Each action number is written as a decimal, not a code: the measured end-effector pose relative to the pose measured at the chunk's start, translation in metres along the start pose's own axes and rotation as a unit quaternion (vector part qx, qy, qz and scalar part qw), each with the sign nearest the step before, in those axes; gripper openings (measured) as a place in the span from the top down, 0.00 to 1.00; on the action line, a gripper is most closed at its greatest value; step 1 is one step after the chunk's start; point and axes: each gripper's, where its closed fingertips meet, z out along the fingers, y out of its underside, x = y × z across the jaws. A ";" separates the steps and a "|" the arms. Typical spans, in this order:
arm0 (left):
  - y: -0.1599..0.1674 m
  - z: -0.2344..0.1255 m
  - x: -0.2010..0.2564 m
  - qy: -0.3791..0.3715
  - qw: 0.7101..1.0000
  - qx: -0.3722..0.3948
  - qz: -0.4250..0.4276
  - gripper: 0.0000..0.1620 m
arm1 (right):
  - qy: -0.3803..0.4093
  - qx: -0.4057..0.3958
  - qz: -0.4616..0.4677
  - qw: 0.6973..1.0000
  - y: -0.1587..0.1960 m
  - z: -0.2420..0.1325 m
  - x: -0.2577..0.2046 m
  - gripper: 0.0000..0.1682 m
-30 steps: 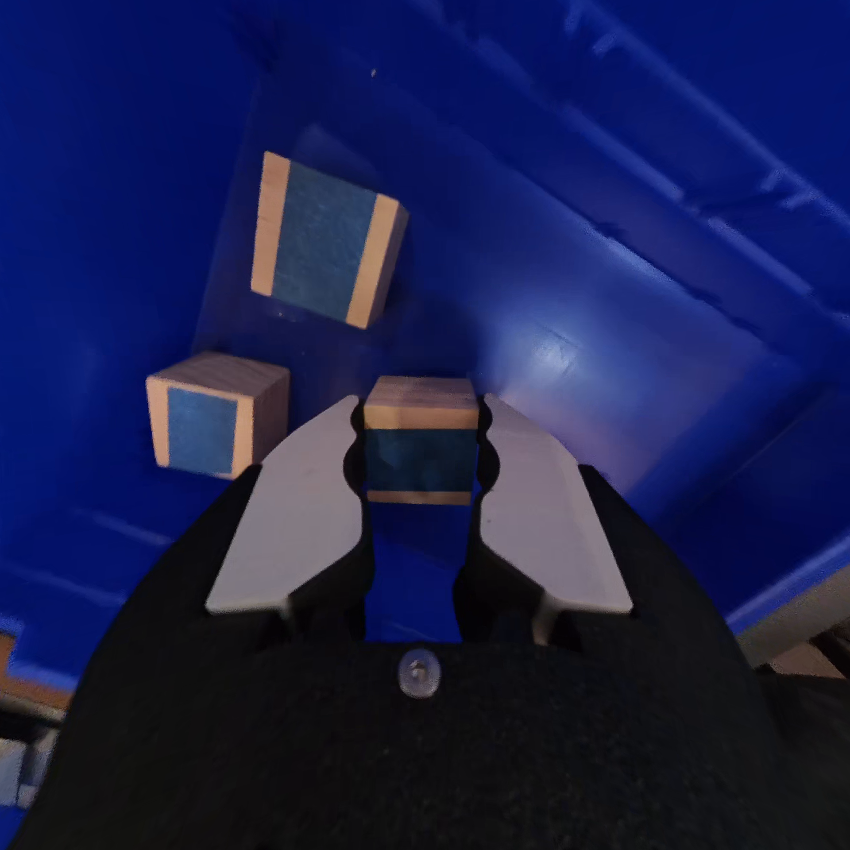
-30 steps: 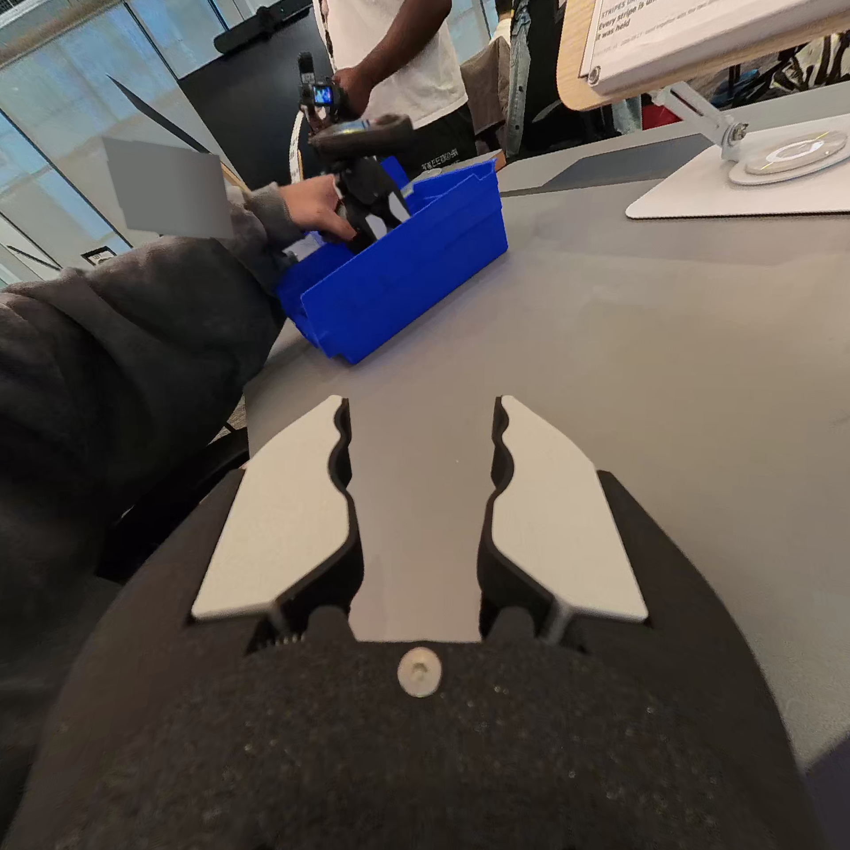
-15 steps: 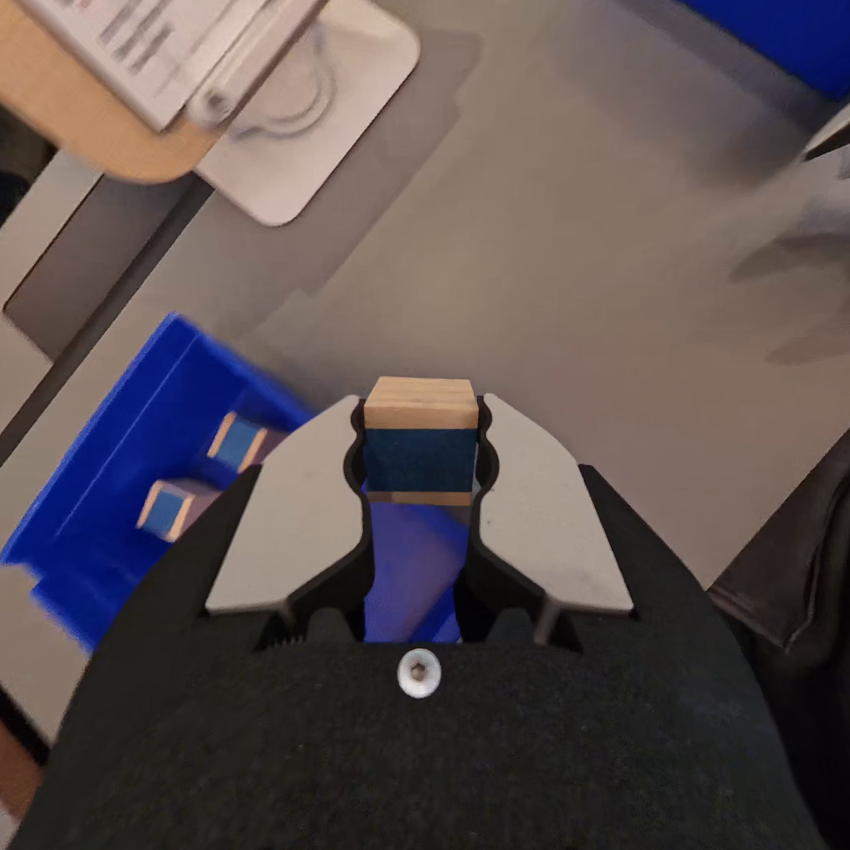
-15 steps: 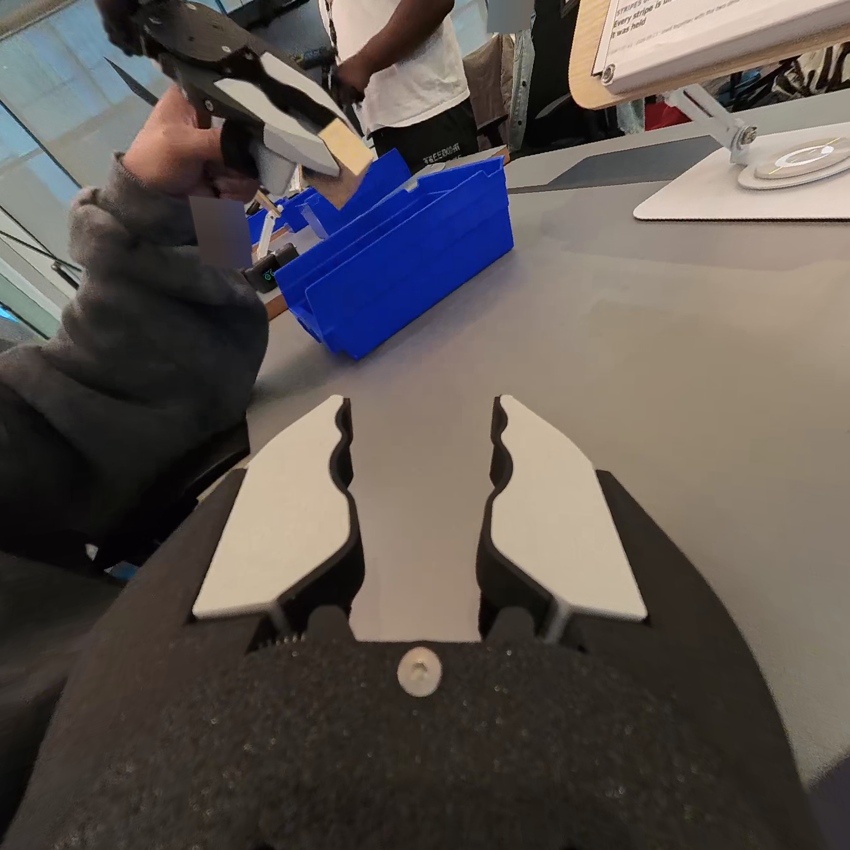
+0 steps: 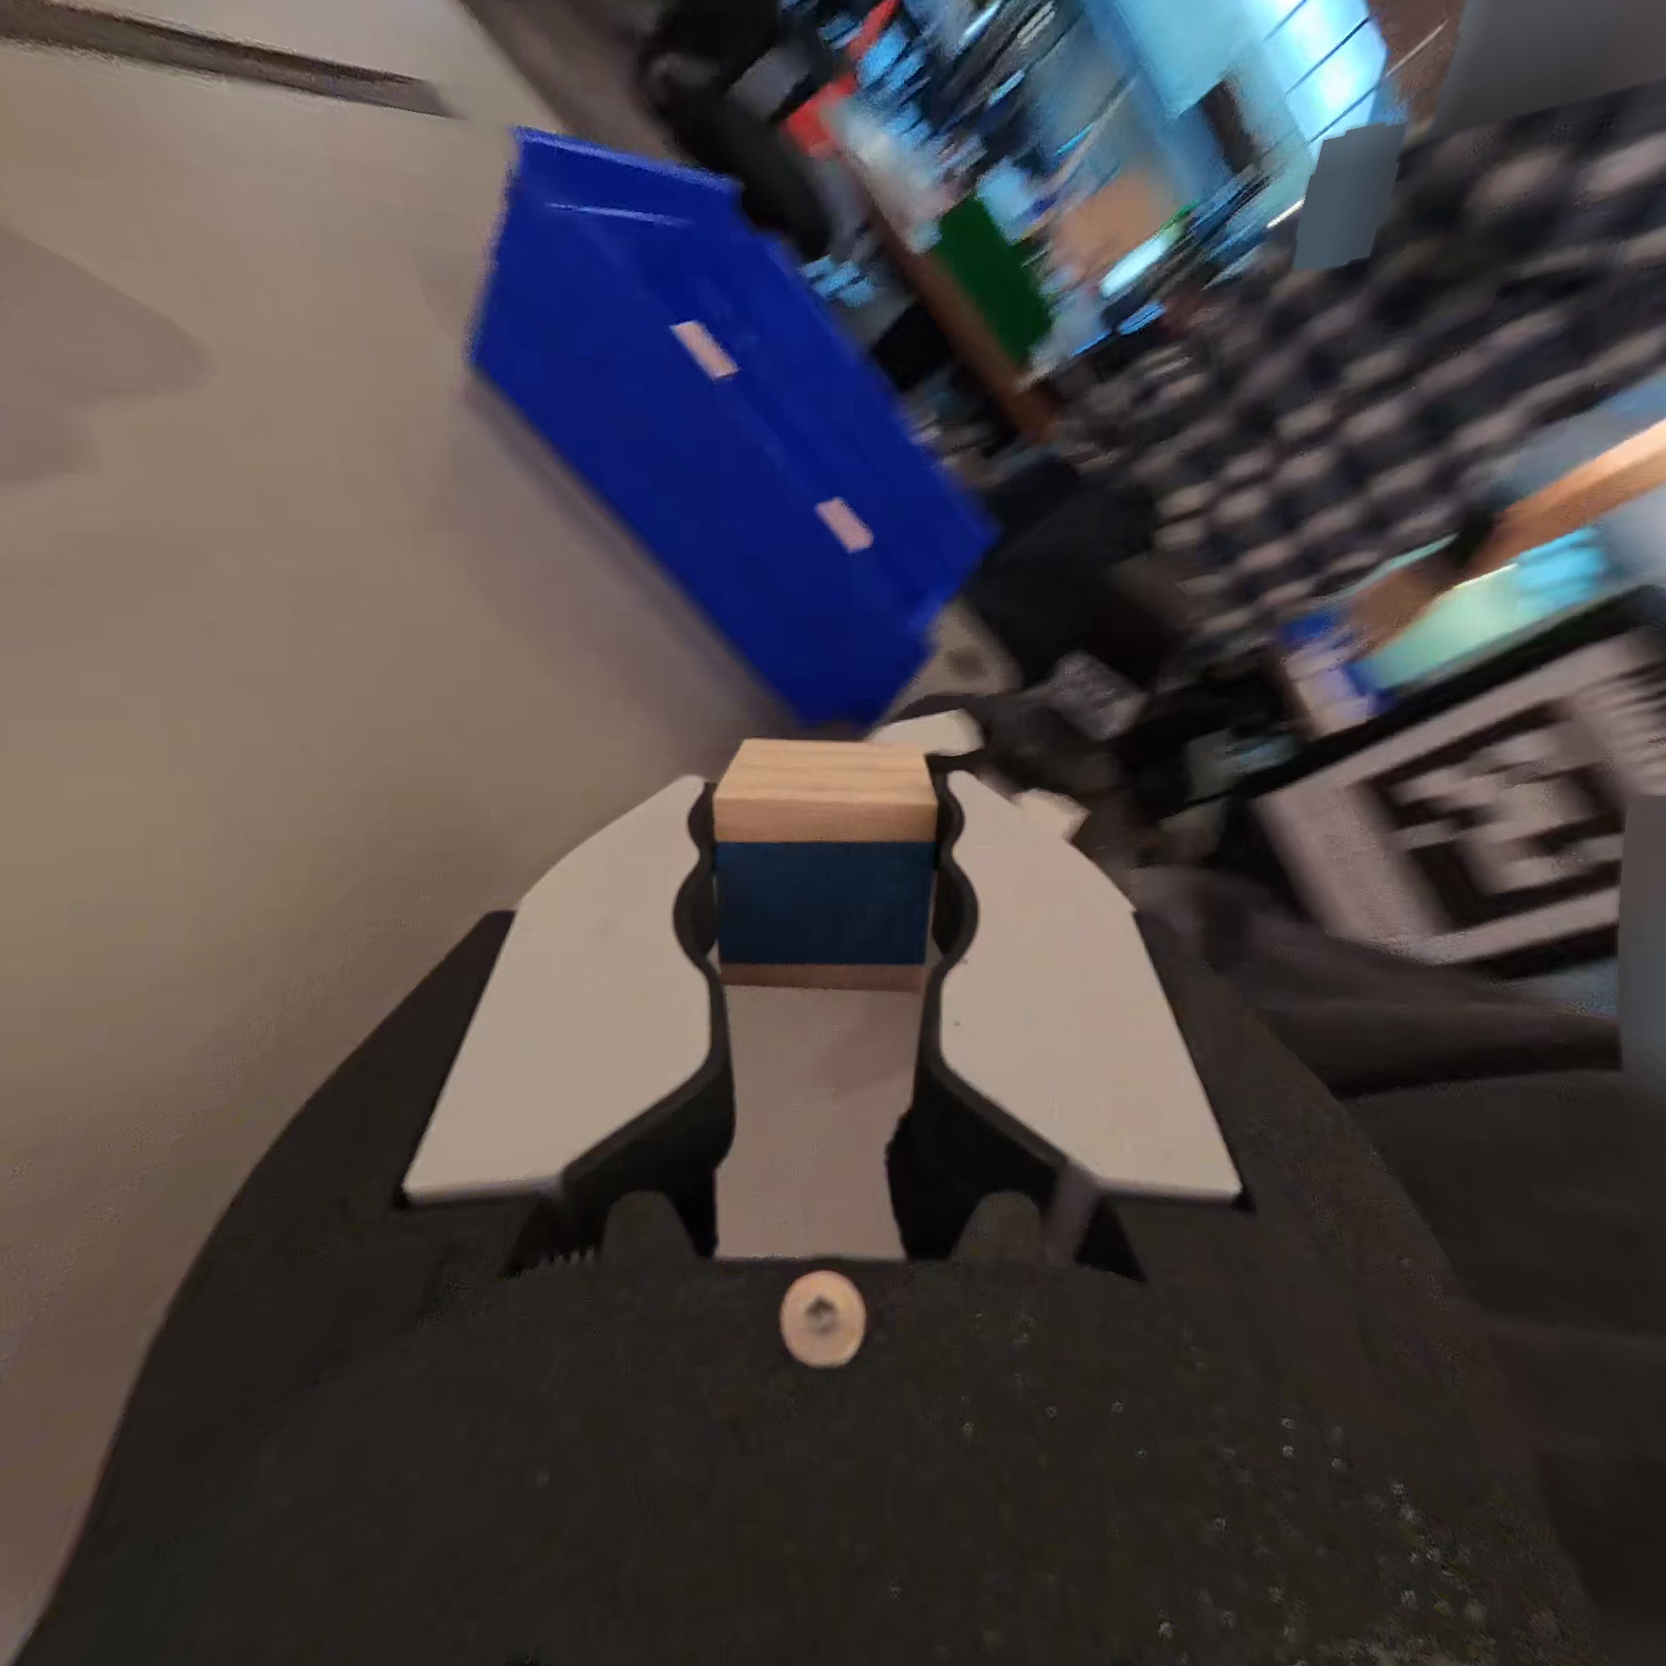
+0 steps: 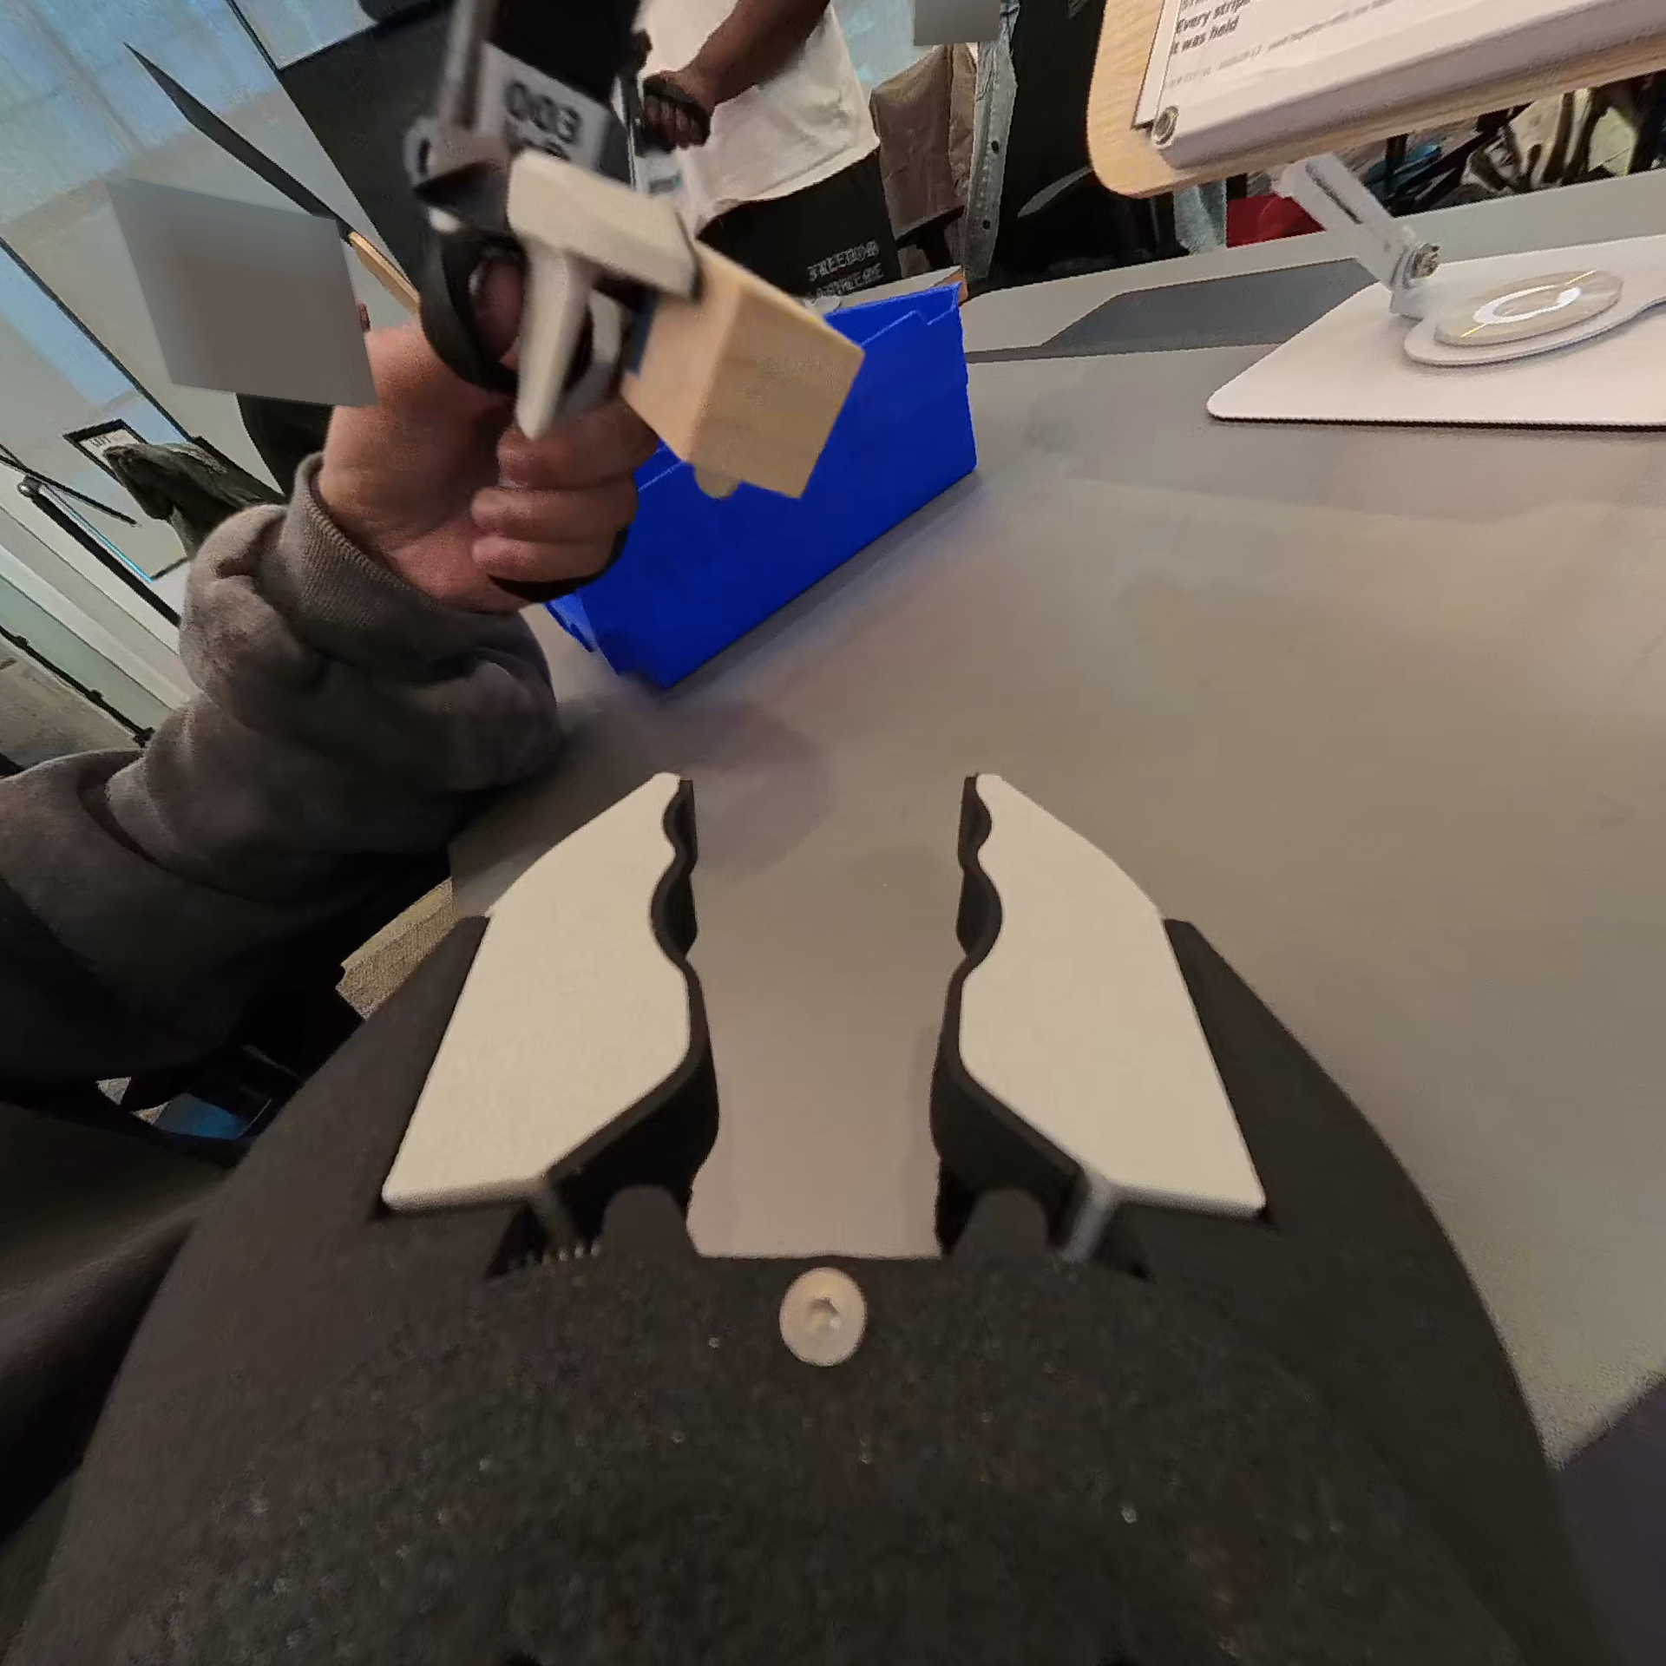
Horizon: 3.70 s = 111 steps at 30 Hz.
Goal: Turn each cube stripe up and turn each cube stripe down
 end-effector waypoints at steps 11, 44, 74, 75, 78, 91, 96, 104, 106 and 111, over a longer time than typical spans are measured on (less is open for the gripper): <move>-0.015 -0.004 0.003 0.231 0.943 0.112 -0.210 0.73 | -0.039 -0.008 0.174 0.984 0.012 0.018 -0.001 0.57; 0.094 -0.027 0.015 0.044 0.992 0.116 -0.002 0.52 | -0.095 0.008 0.208 0.974 -0.078 0.056 0.000 0.73; 0.122 -0.006 0.040 0.075 0.996 0.003 0.052 0.57 | 0.358 -0.462 0.077 0.808 -0.019 -0.096 0.318 0.69; 0.122 -0.006 0.040 0.075 0.996 0.001 0.051 0.57 | 0.363 -0.453 0.067 0.811 -0.025 -0.097 0.317 0.65; 0.121 -0.007 0.038 0.071 0.996 0.004 0.050 0.57 | 0.388 -0.381 0.016 0.839 -0.066 -0.109 0.293 0.51; 0.127 -0.004 0.024 0.029 0.998 -0.011 0.059 0.58 | -0.033 0.106 -0.049 0.993 -0.044 -0.019 -0.035 0.63; 0.130 -0.010 0.035 0.030 0.996 -0.049 0.075 0.59 | -0.029 0.044 -0.050 0.997 -0.017 -0.003 -0.038 0.67; 0.038 -0.158 -0.009 -0.217 0.935 -0.082 0.269 0.51 | -0.044 0.029 -0.019 0.998 -0.009 -0.003 -0.035 0.68; 0.016 -0.191 -0.049 -0.275 0.912 -0.117 0.283 0.53 | -0.048 0.028 -0.010 0.998 -0.009 -0.003 -0.034 0.68; 0.004 -0.234 -0.157 -0.292 0.890 -0.262 0.234 0.57 | -0.046 0.009 0.000 0.999 0.000 0.003 -0.029 0.68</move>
